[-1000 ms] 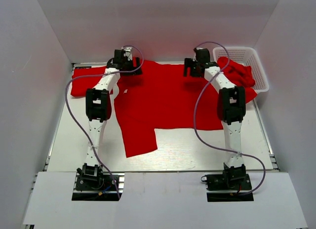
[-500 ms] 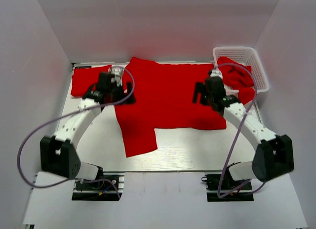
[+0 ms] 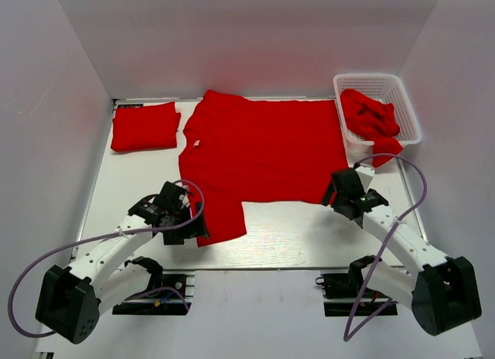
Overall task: Fold and stack the t-shirts
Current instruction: Grap the side of the flattened tshirt closest away from the robot with both arms
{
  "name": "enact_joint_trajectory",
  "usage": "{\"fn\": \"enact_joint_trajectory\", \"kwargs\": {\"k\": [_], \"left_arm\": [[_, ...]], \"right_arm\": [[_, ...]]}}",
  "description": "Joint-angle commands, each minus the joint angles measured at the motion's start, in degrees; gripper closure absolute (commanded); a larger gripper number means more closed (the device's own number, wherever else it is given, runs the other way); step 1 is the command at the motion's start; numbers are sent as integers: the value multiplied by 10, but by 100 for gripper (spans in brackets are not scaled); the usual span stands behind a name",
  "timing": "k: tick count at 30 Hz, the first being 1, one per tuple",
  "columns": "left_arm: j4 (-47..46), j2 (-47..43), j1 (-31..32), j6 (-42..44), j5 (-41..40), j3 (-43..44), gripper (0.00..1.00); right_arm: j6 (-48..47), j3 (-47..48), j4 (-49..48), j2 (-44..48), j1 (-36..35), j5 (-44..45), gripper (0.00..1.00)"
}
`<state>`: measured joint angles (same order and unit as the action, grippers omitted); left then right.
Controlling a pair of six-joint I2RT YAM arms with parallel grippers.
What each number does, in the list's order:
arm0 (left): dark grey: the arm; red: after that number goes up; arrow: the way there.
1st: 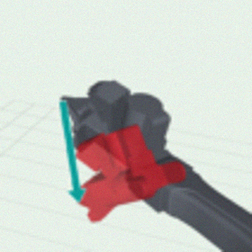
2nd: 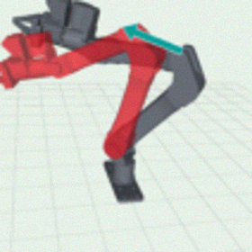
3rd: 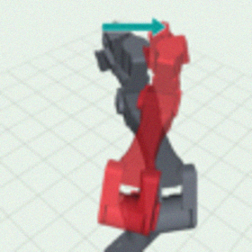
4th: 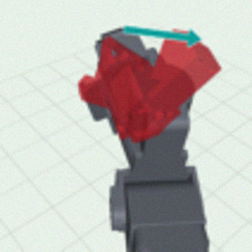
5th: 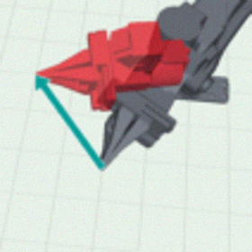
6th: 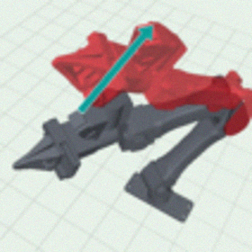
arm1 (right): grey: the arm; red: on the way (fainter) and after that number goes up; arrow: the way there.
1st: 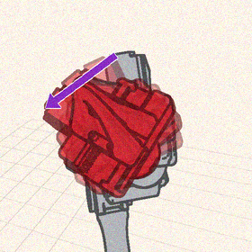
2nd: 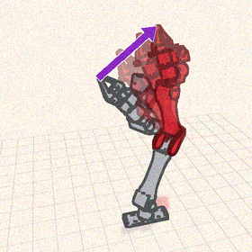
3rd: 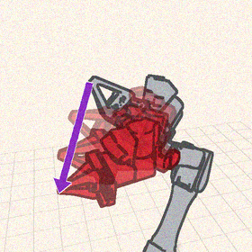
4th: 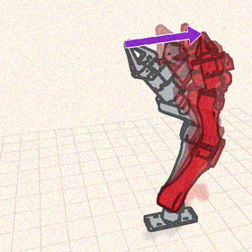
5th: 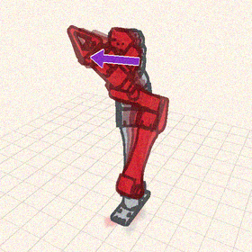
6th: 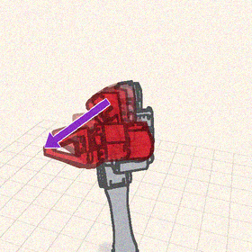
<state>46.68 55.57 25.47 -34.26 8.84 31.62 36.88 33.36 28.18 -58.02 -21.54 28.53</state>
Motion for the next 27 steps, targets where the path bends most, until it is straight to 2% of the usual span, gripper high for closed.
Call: {"fn": "enact_joint_trajectory", "kwargs": {"k": [1,6,9,16,21,27], "left_arm": [[10,-4,19,-62,-26,9,0],[-7,77,40,-67,-65,22,0],[-2,116,53,-67,-88,30,0],[-13,155,77,-80,-124,30,0],[-13,204,106,-101,-167,63,1],[-39,262,131,-101,-176,83,4]], "right_arm": [[43,20,21,-38,7,34,10],[42,28,-6,-70,12,-1,10],[48,38,-6,-76,15,6,10],[43,50,0,-80,23,12,10],[42,51,1,-83,28,7,10],[41,51,-2,-83,30,2,10]]}}
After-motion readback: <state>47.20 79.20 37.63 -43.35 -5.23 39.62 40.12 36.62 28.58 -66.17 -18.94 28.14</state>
